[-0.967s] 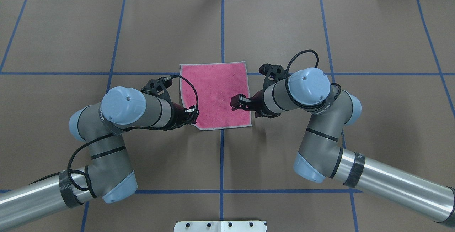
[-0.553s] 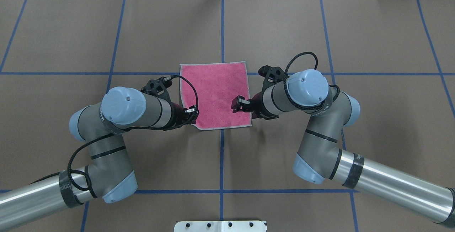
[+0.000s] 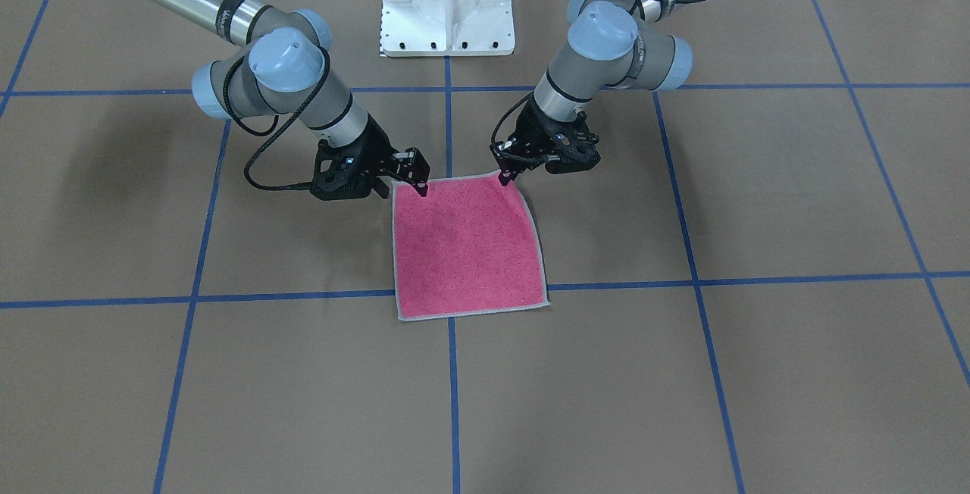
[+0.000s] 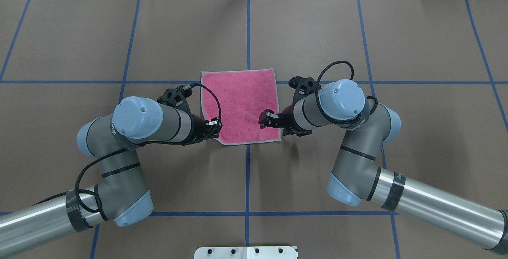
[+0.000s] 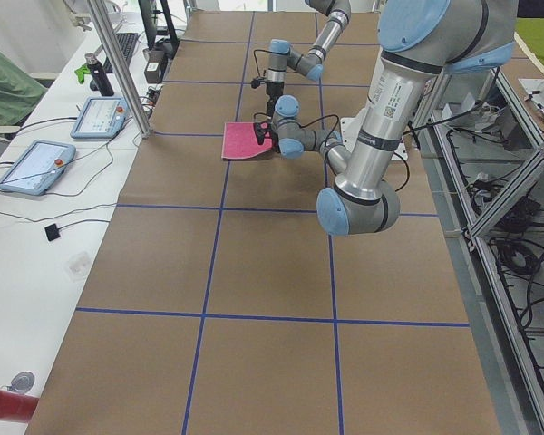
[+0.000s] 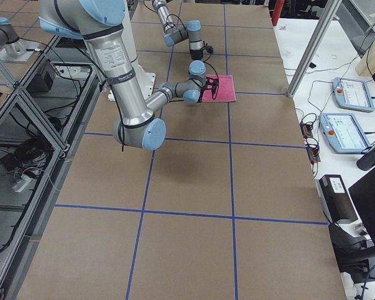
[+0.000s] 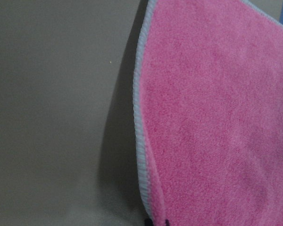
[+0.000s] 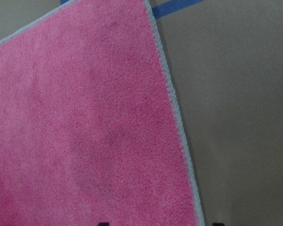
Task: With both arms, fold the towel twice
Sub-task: 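Pinch the towel's near corner with the right gripper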
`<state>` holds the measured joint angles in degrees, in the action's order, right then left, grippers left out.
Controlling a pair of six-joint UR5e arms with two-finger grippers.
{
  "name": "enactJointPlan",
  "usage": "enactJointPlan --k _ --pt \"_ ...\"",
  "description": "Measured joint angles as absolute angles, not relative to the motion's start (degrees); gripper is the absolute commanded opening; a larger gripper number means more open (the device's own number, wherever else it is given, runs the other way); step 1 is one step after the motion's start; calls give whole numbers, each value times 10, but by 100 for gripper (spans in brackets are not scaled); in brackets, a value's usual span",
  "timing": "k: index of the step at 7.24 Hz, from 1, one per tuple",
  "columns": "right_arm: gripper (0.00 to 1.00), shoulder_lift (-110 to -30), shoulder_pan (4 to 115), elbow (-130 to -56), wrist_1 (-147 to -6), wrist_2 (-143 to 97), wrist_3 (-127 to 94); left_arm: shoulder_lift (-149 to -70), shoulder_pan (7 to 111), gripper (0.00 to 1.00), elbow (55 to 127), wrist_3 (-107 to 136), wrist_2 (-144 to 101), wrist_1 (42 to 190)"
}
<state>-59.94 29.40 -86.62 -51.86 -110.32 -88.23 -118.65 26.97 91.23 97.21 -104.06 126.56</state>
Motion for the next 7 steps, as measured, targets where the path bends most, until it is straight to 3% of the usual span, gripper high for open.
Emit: enactJointPlan --k 6,7 --pt "74 -600 289 -865 -519 -1104 -882 -1187 270 0 913 972 -1041 1266" --pt "68 -601 289 -864 -519 -1104 -882 -1187 270 0 913 972 -1041 1266"
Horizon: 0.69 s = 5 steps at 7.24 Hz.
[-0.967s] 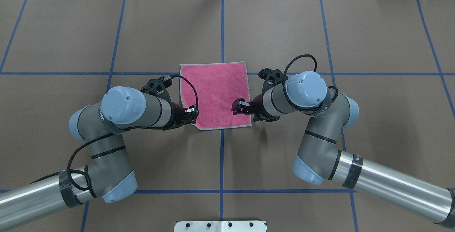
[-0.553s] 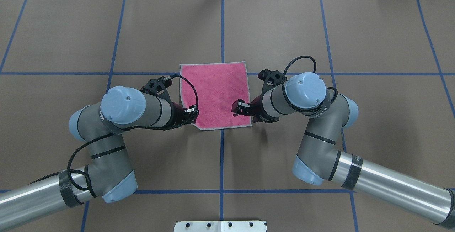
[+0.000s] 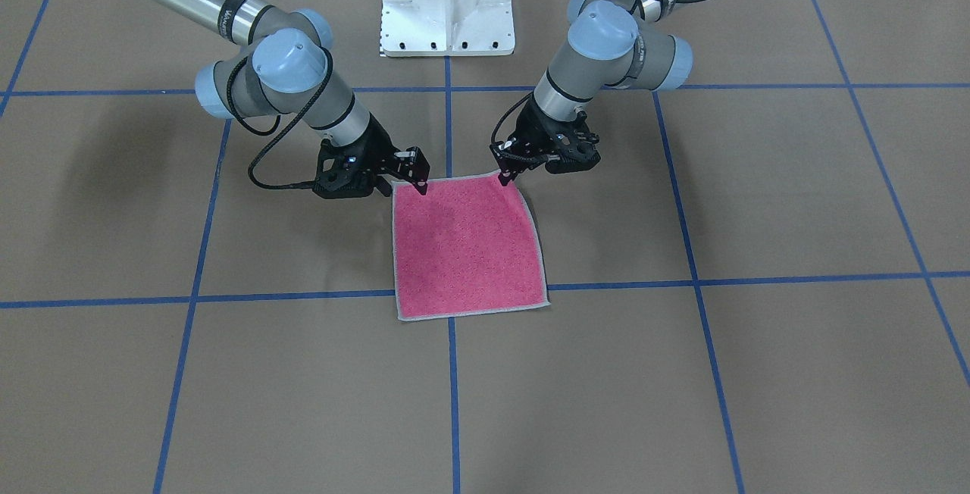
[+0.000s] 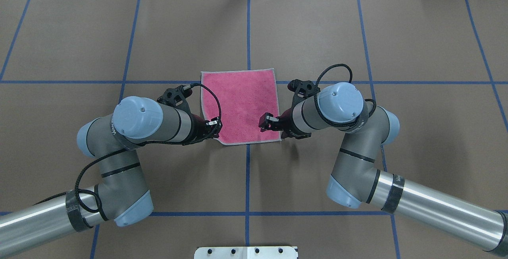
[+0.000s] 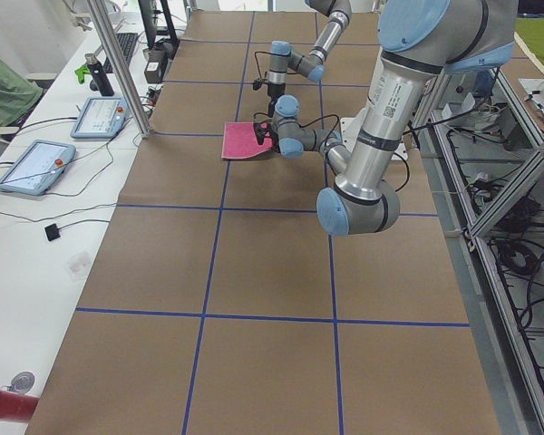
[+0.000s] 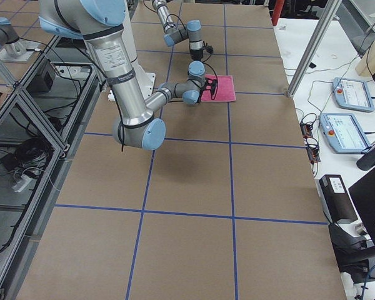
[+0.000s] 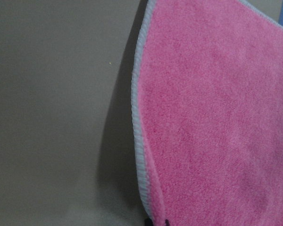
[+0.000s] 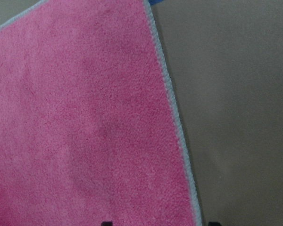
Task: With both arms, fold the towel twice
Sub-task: 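Pinch the towel's near corner with the right gripper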
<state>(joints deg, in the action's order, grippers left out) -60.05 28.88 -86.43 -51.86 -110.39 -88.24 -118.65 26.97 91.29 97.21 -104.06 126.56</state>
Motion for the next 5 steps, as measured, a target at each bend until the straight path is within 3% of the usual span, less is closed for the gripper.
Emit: enactJointPlan --k 3,5 --pt "66 -603 288 -865 -519 -1104 -883 -1187 270 0 913 972 -1041 1266" --pt "34 -603 288 -865 -518 -1104 -884 -1187 270 0 913 972 -1041 1266"
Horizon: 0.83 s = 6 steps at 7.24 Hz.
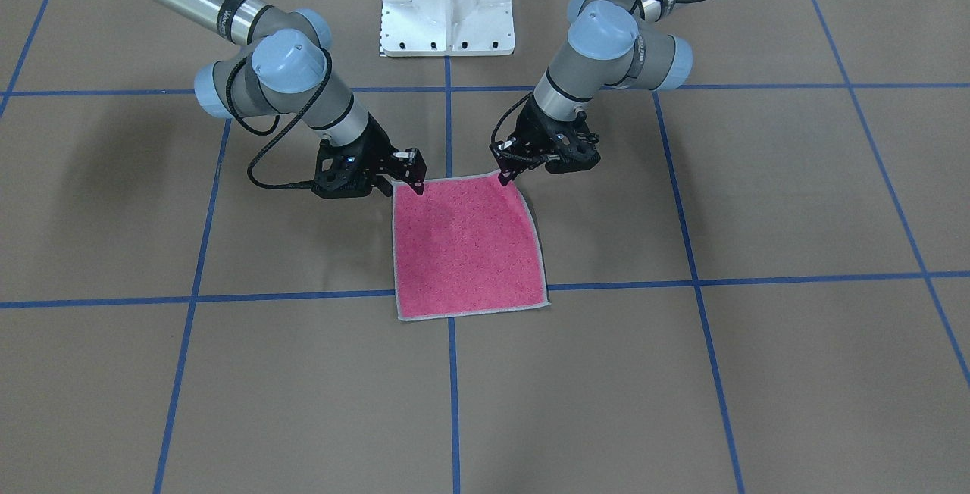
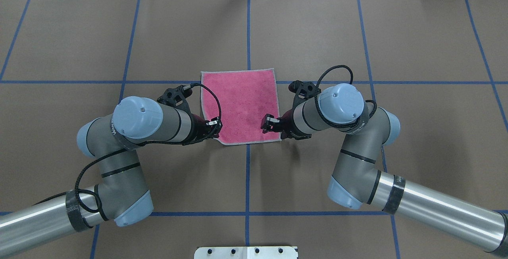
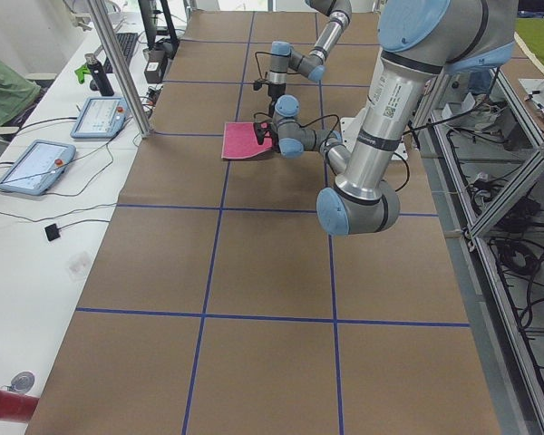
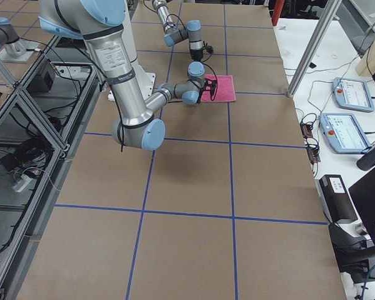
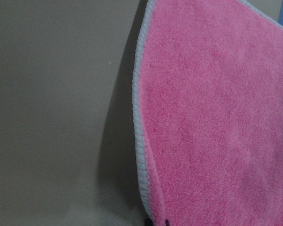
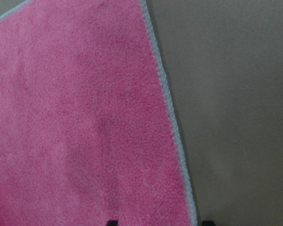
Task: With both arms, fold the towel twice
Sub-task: 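Pinch the towel's near corner with the right gripper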
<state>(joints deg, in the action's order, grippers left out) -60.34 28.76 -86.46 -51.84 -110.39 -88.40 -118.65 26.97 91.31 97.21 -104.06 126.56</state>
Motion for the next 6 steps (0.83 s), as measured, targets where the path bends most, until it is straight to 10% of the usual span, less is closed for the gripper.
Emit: enactJointPlan --k 2,6 --pt "0 -604 288 -864 -518 -1104 -884 -1187 269 0 914 972 -1041 1266" --pt "0 -603 288 -867 -517 -1105 -885 -1187 270 0 914 974 -1041 1266"
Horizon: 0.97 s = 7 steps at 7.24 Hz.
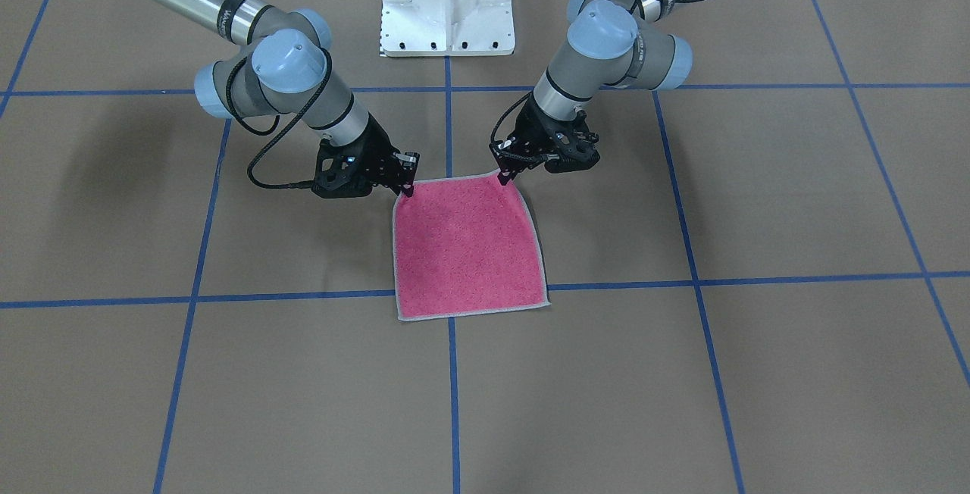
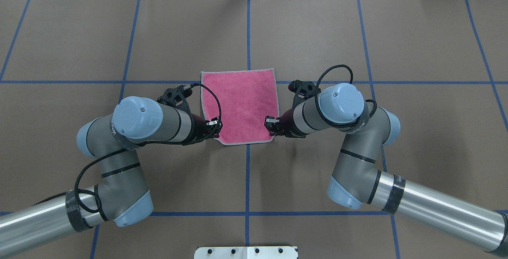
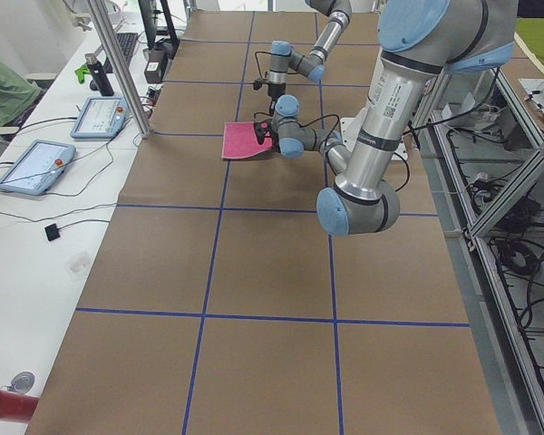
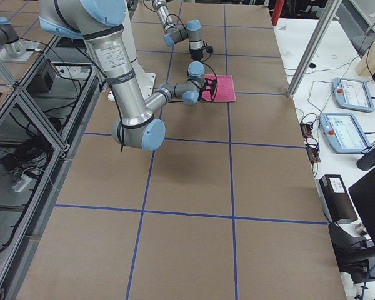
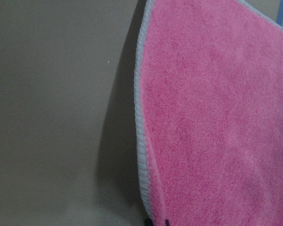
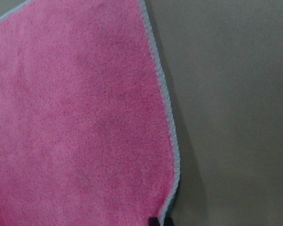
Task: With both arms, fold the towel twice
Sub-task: 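Pinch the towel's near corner with the right gripper, then lift the near edge with both grippers and fold it away from the robot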
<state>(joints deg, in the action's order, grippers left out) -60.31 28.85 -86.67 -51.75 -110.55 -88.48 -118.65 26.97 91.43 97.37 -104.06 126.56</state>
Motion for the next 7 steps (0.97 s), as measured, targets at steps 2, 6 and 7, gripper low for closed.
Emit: enactJointPlan --k 2,6,7 --pt "0 -604 289 -870 -513 -1108 -885 -1187 270 0 917 973 -1041 1266" --pt "0 -607 295 -872 -466 -1117 -911 -1186 284 0 944 972 -1042 1265" --pt "0 -609 299 -872 -442 -1122 -932 -1186 284 0 945 972 -1042 1265"
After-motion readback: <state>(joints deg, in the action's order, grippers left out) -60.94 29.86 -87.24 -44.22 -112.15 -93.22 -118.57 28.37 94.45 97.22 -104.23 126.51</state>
